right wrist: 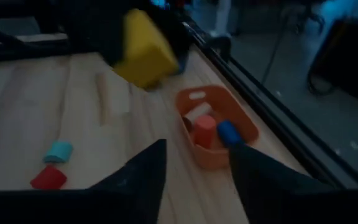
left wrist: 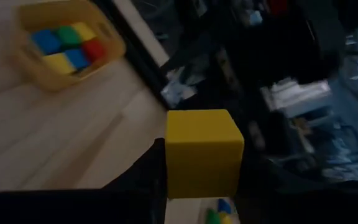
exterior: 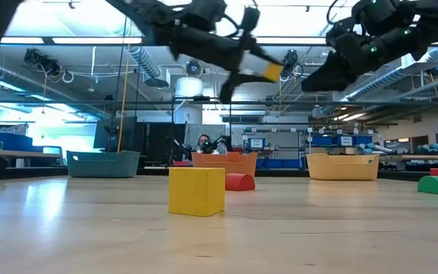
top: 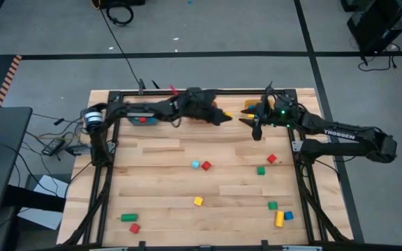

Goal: Sort blocks by size
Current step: Put the yellow cube block into the yellow bin

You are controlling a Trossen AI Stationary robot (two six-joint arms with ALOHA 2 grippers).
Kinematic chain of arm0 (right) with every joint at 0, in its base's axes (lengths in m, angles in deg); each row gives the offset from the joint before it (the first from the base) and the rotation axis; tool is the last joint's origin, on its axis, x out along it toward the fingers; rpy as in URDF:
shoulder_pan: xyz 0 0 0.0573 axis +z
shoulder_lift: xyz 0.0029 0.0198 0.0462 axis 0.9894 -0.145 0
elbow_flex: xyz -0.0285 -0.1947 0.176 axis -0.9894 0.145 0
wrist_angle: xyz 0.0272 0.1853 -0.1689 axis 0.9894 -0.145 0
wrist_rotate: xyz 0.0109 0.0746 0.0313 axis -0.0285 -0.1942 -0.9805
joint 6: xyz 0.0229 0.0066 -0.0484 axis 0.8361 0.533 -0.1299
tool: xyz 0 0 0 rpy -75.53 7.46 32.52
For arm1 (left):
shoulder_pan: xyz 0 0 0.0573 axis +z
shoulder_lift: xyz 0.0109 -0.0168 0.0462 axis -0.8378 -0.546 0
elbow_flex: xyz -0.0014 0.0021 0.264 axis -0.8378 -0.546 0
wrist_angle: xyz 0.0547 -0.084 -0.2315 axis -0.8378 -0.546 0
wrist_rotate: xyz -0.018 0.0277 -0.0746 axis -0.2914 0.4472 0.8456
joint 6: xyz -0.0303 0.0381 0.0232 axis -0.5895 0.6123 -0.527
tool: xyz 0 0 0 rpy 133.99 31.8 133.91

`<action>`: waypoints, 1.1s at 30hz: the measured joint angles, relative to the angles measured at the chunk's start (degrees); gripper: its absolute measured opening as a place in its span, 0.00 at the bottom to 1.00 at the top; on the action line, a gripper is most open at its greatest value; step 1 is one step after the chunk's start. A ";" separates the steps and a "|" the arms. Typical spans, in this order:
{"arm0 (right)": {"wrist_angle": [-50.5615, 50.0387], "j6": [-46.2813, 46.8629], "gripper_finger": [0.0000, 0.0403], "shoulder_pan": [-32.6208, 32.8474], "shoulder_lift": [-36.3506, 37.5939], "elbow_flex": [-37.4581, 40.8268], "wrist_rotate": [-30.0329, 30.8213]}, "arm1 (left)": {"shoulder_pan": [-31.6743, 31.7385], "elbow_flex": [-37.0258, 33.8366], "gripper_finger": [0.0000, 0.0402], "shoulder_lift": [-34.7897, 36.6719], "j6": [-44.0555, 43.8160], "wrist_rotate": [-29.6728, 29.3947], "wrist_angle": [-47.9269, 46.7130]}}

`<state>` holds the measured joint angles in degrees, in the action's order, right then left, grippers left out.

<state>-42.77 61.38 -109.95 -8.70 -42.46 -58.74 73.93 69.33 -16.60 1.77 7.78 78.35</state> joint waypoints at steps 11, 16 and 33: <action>4.88 -2.03 0.73 4.50 0.00 -0.02 0.48 | 1.17 15.32 0.36 -12.53 -2.55 9.65 0.02; 5.33 -2.01 0.71 5.03 0.00 -0.04 1.81 | 1.37 15.08 0.36 -12.64 -2.94 10.22 -0.73; 5.19 -2.18 0.47 5.04 0.00 -0.04 3.16 | 1.42 15.02 0.37 -12.62 -5.45 11.24 -0.27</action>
<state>-37.59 59.21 -104.92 -8.70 -42.51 -55.57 75.35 84.35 -29.22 -3.68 19.02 78.07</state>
